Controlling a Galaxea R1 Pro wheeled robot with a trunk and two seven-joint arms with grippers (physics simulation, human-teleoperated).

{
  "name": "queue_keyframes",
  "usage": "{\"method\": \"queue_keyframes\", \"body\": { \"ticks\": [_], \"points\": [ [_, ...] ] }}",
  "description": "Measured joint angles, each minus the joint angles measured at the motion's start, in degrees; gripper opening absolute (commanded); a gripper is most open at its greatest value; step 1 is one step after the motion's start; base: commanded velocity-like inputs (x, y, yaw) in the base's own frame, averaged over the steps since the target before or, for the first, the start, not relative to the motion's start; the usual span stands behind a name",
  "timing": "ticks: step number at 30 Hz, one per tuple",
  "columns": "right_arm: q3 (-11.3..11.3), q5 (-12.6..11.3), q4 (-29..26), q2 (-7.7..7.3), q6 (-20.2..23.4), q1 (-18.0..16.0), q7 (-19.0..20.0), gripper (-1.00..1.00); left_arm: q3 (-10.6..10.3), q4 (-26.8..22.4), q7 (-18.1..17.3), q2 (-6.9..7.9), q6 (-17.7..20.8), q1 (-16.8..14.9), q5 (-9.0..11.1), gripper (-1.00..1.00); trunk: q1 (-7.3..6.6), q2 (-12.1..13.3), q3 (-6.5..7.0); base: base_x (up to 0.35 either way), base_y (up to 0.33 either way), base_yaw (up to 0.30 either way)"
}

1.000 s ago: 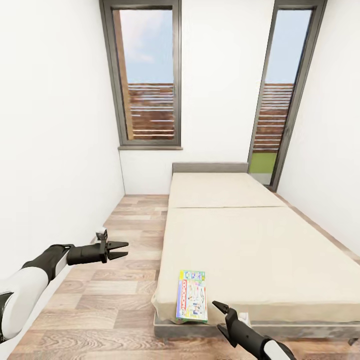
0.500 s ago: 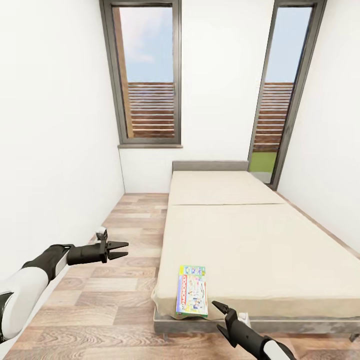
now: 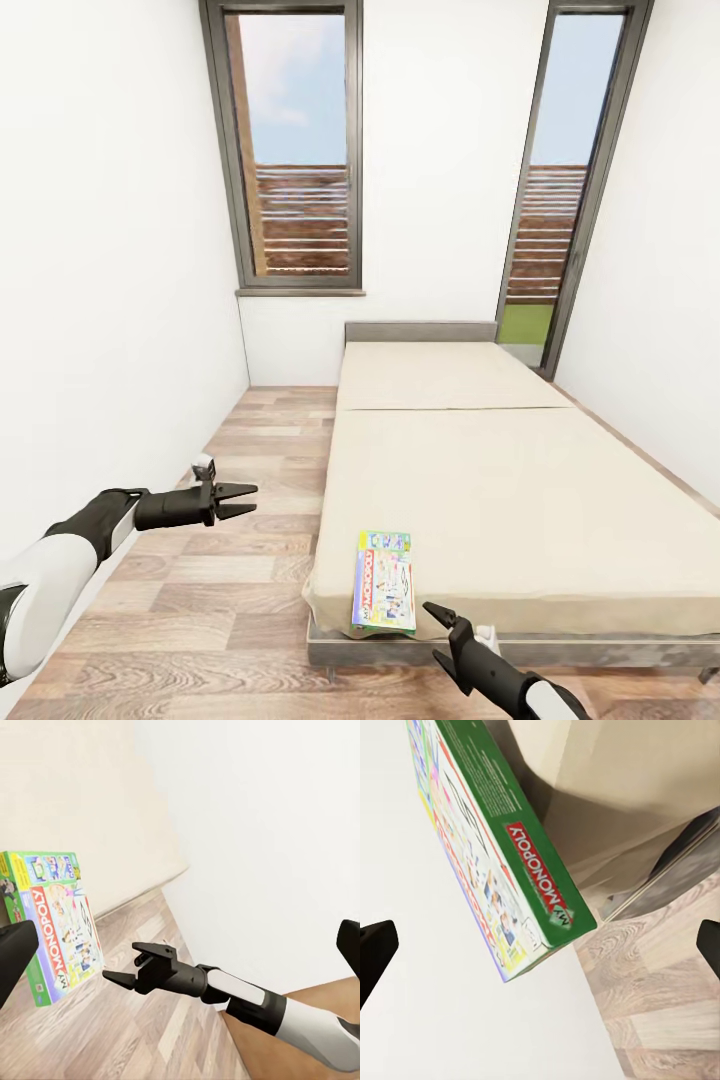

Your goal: Put all the toys in the child's room - the three board games (two on the bed and one on the table), the two jigsaw puzzles on the table, and the tennis ball on the table - inside the toy box on the table in the child's room.

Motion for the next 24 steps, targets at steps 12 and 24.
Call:
{"method": "queue_keyframes", "body": {
  "ticks": [12, 24],
  "points": [
    [0.05, 0.02, 0.0, 0.07, -0.01, 0.0, 0.0, 1.0, -0.09, 0.0, 0.0, 0.0, 0.05, 0.0, -0.01, 1.0, 1.53, -2.79, -1.25, 0.0, 0.0, 0.0],
    [0.09, 0.02, 0.0, 0.18, -0.01, 0.0, 0.01, 1.0, -0.09, 0.0, 0.0, -0.15, 0.08, 0.0, -0.01, 1.0, 4.17, -7.61, -3.41, 0.0, 0.0, 0.0]
  ]
}}
